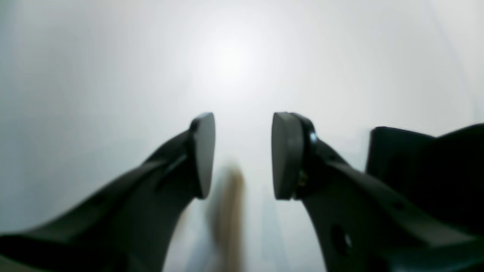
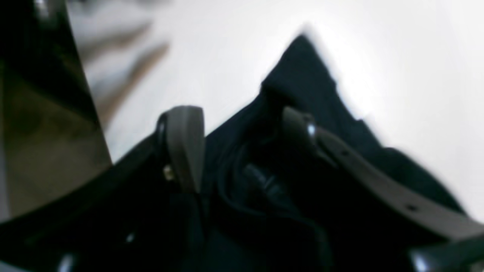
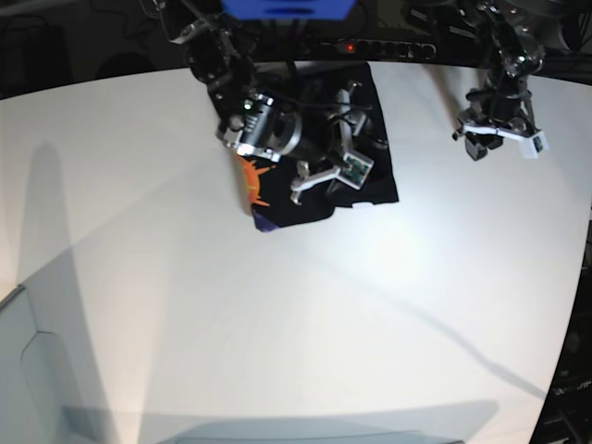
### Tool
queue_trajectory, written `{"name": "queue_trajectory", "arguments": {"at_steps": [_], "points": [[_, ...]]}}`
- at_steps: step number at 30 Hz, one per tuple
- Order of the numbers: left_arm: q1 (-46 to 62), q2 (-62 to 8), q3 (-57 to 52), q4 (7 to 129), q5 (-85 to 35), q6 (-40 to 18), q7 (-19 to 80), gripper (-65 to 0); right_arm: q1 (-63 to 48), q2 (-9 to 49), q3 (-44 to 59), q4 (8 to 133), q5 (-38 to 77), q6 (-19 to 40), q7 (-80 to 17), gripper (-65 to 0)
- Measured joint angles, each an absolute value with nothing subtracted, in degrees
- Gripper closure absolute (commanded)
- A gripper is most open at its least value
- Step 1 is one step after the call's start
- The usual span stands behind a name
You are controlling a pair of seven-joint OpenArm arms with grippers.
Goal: Fold the T-shirt properly
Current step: 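Press and release the folded stack with the right gripper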
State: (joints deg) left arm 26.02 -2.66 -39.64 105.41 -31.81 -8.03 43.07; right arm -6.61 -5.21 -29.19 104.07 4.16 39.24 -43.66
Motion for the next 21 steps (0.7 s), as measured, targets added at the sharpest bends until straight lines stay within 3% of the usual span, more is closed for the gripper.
{"name": "queue_trajectory", "arguments": {"at_steps": [6,12,21], "points": [[26.0,-2.8,-39.6,105.4,-31.8,-8.1,43.0,-24.3,-10.2,-1.7,-29.1,113.1,3.7,39.2,-44.0,-34.7],[25.7,-3.0,-39.6,105.4,-31.8,-8.1,43.1,-24.3,-12.9,3.4,-29.1,114.2,3.7,39.3,-44.0,-34.7],[25.5,-3.0,-39.7,105.4,-31.8,-8.1,43.1,-24.3,-13.1,1.8,-21.4,113.7,3.7,39.2,-43.8,-34.9]]}}
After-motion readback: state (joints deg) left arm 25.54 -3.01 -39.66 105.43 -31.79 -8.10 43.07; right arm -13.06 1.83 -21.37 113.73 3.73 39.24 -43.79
